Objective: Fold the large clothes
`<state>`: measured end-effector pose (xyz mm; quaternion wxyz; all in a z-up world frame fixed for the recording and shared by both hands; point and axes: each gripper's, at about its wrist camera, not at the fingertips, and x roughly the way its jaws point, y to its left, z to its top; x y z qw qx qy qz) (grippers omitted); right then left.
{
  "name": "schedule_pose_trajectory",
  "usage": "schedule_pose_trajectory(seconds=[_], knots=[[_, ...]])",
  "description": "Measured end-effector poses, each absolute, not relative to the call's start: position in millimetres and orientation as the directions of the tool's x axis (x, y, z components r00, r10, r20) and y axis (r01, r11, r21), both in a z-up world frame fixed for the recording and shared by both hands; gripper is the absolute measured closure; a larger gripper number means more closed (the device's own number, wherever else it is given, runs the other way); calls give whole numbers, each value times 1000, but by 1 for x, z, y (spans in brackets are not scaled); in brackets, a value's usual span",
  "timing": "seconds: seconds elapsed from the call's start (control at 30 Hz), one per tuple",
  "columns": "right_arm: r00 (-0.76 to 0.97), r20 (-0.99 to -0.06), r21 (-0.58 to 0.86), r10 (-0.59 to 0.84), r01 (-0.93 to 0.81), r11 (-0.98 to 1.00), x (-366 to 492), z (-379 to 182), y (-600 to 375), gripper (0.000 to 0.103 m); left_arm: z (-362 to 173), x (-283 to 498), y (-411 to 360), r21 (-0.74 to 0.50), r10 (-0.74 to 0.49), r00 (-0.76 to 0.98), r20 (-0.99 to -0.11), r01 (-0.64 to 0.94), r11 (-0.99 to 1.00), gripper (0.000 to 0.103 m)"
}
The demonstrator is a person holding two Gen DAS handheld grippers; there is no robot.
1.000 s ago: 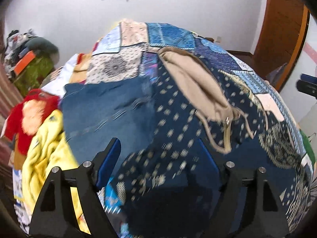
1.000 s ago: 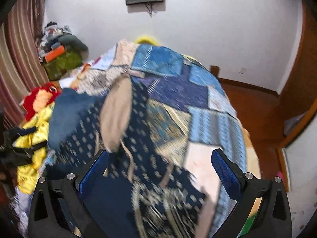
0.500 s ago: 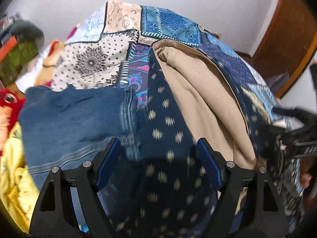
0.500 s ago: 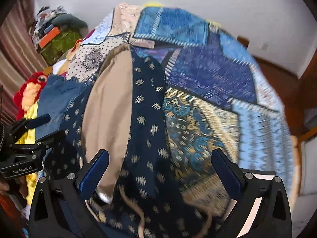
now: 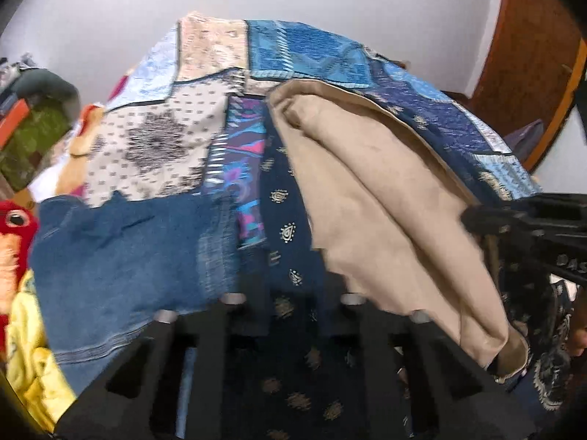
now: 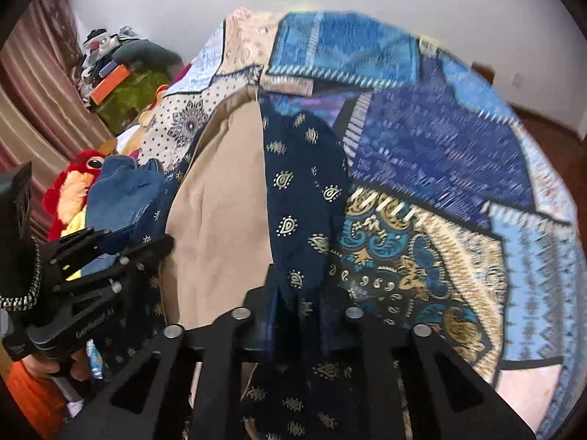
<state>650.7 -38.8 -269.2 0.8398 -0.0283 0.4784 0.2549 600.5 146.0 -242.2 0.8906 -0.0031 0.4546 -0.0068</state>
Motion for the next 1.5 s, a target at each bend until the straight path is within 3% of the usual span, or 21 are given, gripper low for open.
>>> schedule_pose_trajectory(seconds=[0.07,0.37,0.57,0.8,0.93,1.23,1.33,1.37,1.43,1.47,1.5], knots=[[421,-801,215,426,-461,861,639,-258,-45,93,-228,588,152,-57,-63,599,-798,29,998,95],[450,-741,220,498,-538,814,549,-194,-71,94,-145,498,129,-45,-129,684,-718,139,989,95],[461,-717,207,523,-575,791,467,-167,-102,94,-121,417,111,-62,-173,708,-684,180,982,95],[444,-748,200,493,-557,806,391,-180,-136,94,-150,356,115,-144,-211,645,-734,155,977,95],[421,-776,209,469,-530,822,371,-200,-150,94,-177,327,113,-127,-183,611,-770,134,983,95],[476,-847,-14,239,-469,883,339,-249,-159,93,-241,295,111,-49,-76,528,-846,66,997,94],[455,-859,1,235,-459,889,339,-253,-164,92,-252,291,115,-85,-95,519,-850,43,995,94],[446,-863,16,237,-446,895,339,-254,-167,87,-255,290,117,-87,-91,522,-848,32,996,91],[460,-872,-22,169,-382,924,342,-255,-175,48,-257,290,118,-86,-83,528,-845,19,996,86],[495,-863,-80,103,-335,939,343,-256,-179,14,-258,289,120,-85,-78,532,-843,11,996,83],[533,-842,-110,77,-312,944,342,-255,-185,8,-259,288,121,-85,-74,533,-843,5,996,81]])
